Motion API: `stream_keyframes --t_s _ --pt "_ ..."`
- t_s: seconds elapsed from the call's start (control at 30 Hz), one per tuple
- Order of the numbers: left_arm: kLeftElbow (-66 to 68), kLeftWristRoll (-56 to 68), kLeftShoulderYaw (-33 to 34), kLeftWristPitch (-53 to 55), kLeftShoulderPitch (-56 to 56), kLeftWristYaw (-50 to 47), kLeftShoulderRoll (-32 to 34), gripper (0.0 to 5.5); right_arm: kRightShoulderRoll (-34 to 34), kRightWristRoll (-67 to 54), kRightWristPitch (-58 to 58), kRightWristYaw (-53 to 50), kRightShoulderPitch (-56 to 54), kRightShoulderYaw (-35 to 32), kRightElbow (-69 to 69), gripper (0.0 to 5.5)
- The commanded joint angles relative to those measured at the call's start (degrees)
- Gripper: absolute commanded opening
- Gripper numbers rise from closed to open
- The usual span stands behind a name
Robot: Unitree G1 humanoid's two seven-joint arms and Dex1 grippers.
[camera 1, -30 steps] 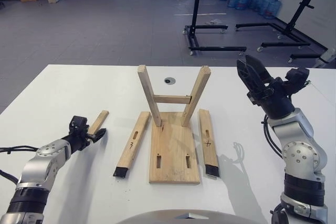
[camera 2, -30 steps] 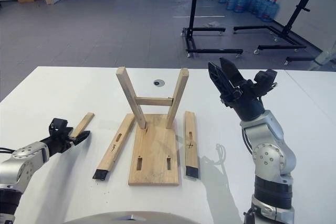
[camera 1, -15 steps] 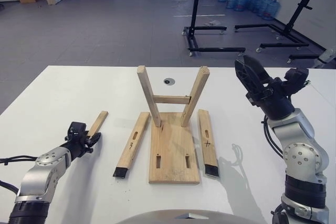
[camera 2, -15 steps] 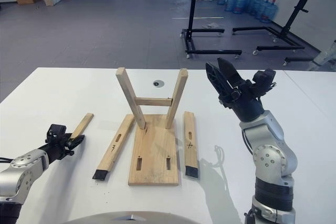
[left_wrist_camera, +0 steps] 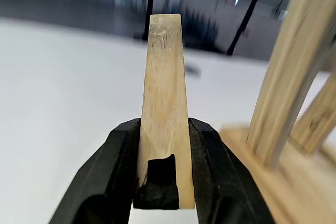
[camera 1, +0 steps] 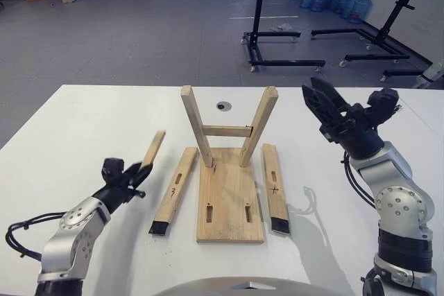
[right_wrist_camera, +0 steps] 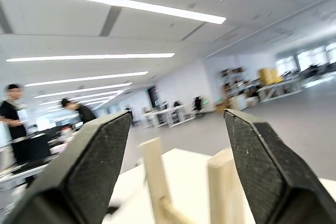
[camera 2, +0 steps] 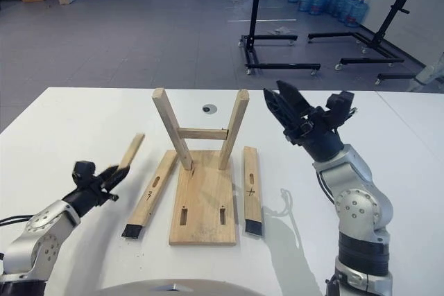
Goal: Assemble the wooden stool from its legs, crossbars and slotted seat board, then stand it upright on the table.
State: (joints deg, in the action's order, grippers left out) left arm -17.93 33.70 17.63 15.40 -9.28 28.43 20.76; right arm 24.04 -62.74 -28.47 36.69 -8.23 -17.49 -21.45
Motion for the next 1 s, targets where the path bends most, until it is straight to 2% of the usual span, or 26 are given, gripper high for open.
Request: stream_keyframes --t_s 0.03,0.13,0.27,0.33,0.63,0.67,0.77,1.0 --pt "-8.7 0.9 1.4 -6.5 3.0 -0.8 -1.9 1.28 -1.7 -2.2 -3.1 -1.3 0.5 3.0 -1.4 3.22" --pt "-14.9 -1.3 -2.0 -8.8 7.1 -0.9 -1.2 1.28 -4.4 -4.2 -4.6 -3.5 1.0 5.5 -1.9 3.22" --pt "-14.5 -14.3 -15.8 -14.6 8.5 5.6 2.1 1.28 -8.5 -5.8 -5.6 -6.2 1.0 8.4 -1.4 3.22" --pt "-10.9 -18.3 -20.4 -18.1 8.1 8.0 2.1 1.27 -10.6 -6.0 -6.2 -7.0 0.5 10.2 -0.6 3.22" --pt "-1.8 -18.8 -24.1 -24.6 10.7 13.3 2.0 1.27 -15.6 -4.5 -7.2 -7.3 -5.8 13.6 6.4 3.22" --pt "-1.3 -18.7 -24.4 -25.1 11.1 13.4 1.9 1.27 -15.9 -4.8 -7.2 -6.7 -6.1 13.4 6.8 3.08" --pt "0.1 -19.2 -25.3 -26.1 11.9 13.7 1.9 1.27 -15.7 -7.7 -9.7 -5.0 -6.0 13.3 6.8 2.7" --pt "1.7 -20.2 -26.2 -26.8 12.1 13.6 2.0 1.27 -14.9 -7.1 -13.1 -4.0 -6.2 13.9 7.7 2.68"
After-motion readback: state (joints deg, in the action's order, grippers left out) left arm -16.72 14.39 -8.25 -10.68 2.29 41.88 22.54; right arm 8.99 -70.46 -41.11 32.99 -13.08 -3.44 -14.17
